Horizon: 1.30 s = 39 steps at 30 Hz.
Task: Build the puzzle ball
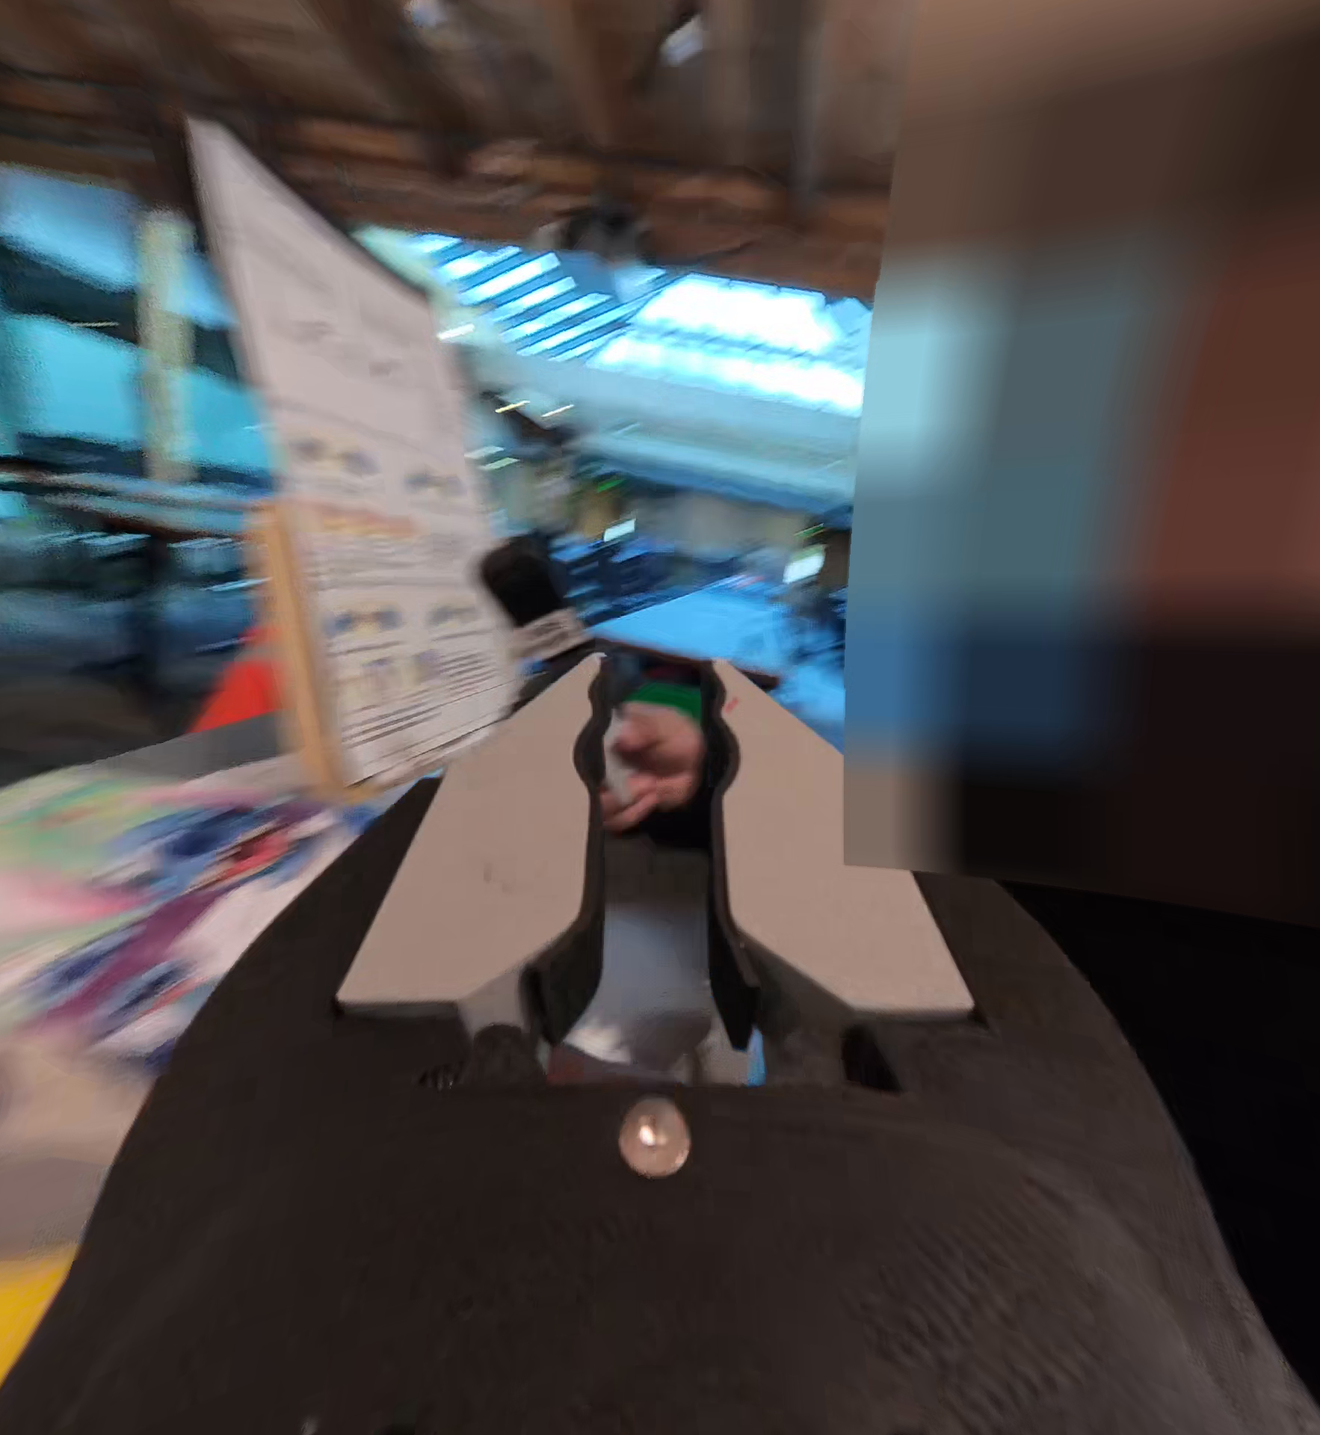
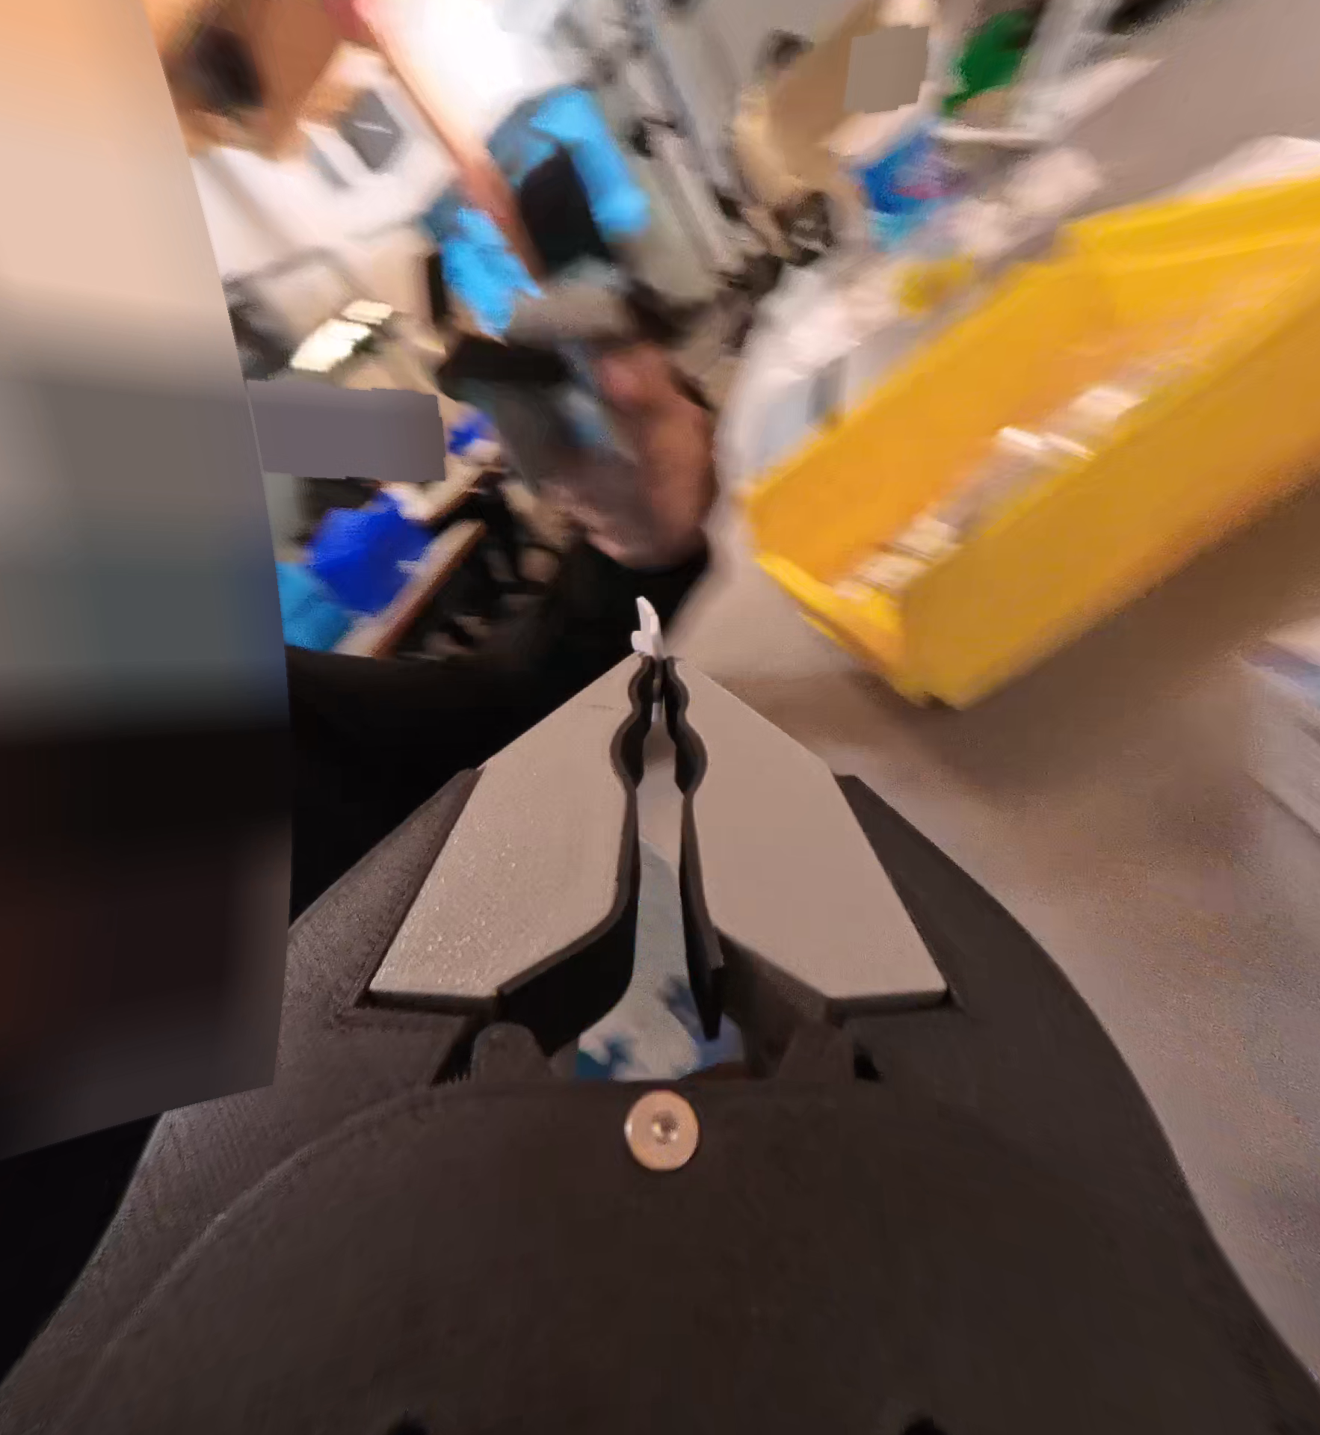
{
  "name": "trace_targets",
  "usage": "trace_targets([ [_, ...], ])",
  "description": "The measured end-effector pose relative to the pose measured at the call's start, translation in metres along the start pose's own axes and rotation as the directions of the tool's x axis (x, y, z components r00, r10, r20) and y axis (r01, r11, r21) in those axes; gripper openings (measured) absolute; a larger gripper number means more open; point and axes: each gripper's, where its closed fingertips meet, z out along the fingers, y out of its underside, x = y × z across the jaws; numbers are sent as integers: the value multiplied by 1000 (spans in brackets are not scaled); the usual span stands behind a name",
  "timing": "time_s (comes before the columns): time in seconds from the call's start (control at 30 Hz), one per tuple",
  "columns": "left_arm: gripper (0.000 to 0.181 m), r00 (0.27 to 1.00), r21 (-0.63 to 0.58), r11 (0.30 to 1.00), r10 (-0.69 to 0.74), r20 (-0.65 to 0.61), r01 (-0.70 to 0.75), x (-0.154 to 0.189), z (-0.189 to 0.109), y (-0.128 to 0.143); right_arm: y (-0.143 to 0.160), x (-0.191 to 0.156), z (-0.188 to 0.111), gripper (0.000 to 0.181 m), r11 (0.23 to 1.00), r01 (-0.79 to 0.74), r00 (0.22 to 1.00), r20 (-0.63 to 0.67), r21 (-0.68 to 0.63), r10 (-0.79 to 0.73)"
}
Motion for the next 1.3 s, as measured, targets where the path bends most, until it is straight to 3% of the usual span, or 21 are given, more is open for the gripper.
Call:
trace_targets([
  [0.07, 14, 940, -194, 977, 147, 308, -89, -29, -37, 5, 43, 67, -30, 0, 991, -31, 961, -276, -127, -5],
  [0.13, 15, 810, -485, 874, 293, 508, -12, -65, -81, 31, 94, 112, -54, 0, 956, -134, 897, -442, -262, 5],
  [0.2, 16, 780, -726, 676, 382, 495, 130, -89, -112, 69, 125, 133, -63, 1, 928, -189, 862, -507, -322, 0],
  [0.3, 14, 826, -902, 310, 388, 409, 301, -124, -147, 128, 131, 141, -62, 15, 929, -181, 837, -547, -321, -26],
  [0.33, 14, 822, -923, 177, 420, 385, 342, -140, -164, 143, 127, 143, -62, 27, 937, -166, 824, -565, -307, -39],
  [0.4, 20, 827, -920, -39, 455, 330, 389, -163, -194, 168, 122, 146, -63, 30, 941, -126, 806, -586, -315, -89],
  [0.47, 28, 846, -903, -158, 445, 295, 399, -175, -213, 189, 121, 150, -65, 30, 935, -100, 784, -606, -339, -136],
  [0.5, 33, 852, -902, -170, 435, 292, 396, -176, -215, 194, 120, 150, -66, 30, 936, -88, 779, -609, -342, -149],
  [0.53, 49, 843, -915, -126, 451, 291, 383, -181, -208, 191, 119, 148, -65, 29, 936, -78, 783, -602, -343, -155],
  [0.57, 63, 830, -914, -132, 482, 279, 384, -185, -211, 188, 118, 145, -64, 29, 936, -72, 791, -592, -343, -156],
  [0.6, 65, 815, -915, -150, 524, 247, 374, -189, -216, 185, 116, 143, -64, 28, 937, -67, 796, -585, -342, -157],
  [0.7, 29, 857, -946, -75, 451, 250, 316, -177, -206, 195, 106, 136, -65, 27, 944, -42, 813, -560, -329, -159],
  [0.83, 14, 823, -964, 20, 515, 238, 266, -181, -197, 197, 91, 123, -67, 26, 961, -21, 841, -525, -275, -132],
  [0.87, 8, 810, -972, 2, 553, 195, 233, -183, -195, 197, 88, 120, -68, 26, 965, -19, 848, -516, -260, -122],
  [0.93, 2, 755, -979, -98, 652, 73, 179, -188, -199, 192, 85, 117, -70, 25, 970, -15, 847, -518, -244, -117],
  [1.0, 0, 673, -986, -75, 738, 44, 146, -196, -192, 169, 83, 112, -72, 24, 970, -7, 847, -517, -244, -125],
  [1.1, 0, 586, -986, 57, 798, 138, 154, -204, -183, 112, 83, 106, -72, 23, 966, 13, 844, -516, -259, -149],
  [1.17, 0, 537, -980, 106, 824, 181, 168, -211, -185, 81, 82, 103, -72, 23, 963, 22, 844, -511, -267, -161],
  [1.3, 0, 559, -952, 115, 787, 261, 282, -215, -210, 72, 84, 101, -72, 25, 958, 20, 844, -509, -287, -170],
])
